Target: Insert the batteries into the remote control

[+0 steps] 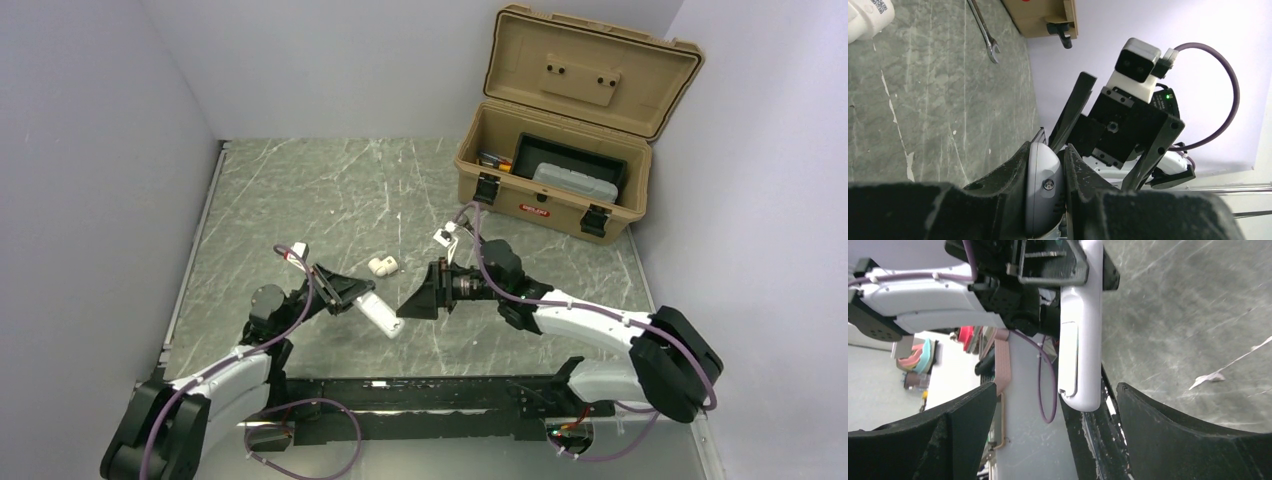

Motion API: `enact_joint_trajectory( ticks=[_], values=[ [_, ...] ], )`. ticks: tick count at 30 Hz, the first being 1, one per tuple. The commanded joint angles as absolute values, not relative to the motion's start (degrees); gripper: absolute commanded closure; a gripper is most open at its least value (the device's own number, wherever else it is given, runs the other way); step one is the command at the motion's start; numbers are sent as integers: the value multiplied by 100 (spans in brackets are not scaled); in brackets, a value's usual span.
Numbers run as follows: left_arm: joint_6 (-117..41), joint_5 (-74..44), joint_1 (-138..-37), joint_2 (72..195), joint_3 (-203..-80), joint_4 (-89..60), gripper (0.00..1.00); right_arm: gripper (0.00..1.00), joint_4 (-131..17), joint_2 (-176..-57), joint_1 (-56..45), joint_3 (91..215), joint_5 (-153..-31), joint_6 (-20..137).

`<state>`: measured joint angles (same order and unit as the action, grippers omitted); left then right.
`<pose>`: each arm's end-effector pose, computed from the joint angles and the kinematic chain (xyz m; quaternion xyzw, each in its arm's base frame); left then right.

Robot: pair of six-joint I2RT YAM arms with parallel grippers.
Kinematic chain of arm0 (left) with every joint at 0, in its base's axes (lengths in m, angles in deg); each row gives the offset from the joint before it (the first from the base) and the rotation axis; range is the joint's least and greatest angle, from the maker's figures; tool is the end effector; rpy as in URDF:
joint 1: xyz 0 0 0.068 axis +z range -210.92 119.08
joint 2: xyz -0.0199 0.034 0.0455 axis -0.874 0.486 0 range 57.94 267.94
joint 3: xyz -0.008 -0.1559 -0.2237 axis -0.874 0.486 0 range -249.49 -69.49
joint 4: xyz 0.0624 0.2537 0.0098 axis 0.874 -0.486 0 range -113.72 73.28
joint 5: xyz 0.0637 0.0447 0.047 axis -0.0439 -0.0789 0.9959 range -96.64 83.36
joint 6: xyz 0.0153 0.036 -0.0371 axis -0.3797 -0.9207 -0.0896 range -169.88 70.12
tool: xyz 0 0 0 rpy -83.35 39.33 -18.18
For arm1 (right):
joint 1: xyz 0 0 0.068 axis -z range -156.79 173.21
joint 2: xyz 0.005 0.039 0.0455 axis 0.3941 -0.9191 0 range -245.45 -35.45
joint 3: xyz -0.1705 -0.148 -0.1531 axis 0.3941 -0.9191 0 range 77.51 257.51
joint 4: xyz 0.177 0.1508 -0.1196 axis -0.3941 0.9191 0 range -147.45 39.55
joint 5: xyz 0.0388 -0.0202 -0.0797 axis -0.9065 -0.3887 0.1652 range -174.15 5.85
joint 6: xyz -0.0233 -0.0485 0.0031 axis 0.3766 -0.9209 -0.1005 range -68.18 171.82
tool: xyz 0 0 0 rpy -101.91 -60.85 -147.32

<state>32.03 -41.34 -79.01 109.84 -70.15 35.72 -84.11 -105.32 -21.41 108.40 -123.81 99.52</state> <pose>0.1464 -0.0692 0.1700 -0.1721 0.6795 -0.6565 0.2786 0.1665 0.1963 0.2322 -0.1930 0.7381 0.6086 0.2181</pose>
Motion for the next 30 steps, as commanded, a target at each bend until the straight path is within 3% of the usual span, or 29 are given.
enact_joint_trajectory(
  ticks=[1, 12, 25, 30],
  values=[
    [3307, -4259, -7927, 11076, -7275, 4238, 100, 10, -8771, -10862, -2424, 10989, -12473, 9923],
    [3462, -4241, -7938, 11182, -7224, 4598, 100, 23, -9768, -11534, -2589, 11028, -12441, 10448],
    [3523, -4208, -7938, 11210, -7151, 4770, 100, 58, -10298, -11859, -2623, 11025, -12537, 10773],
    [3546, -4210, -7938, 11253, -7151, 4842, 100, 78, -10274, -11875, -2644, 11047, -12562, 10746]
  ],
)
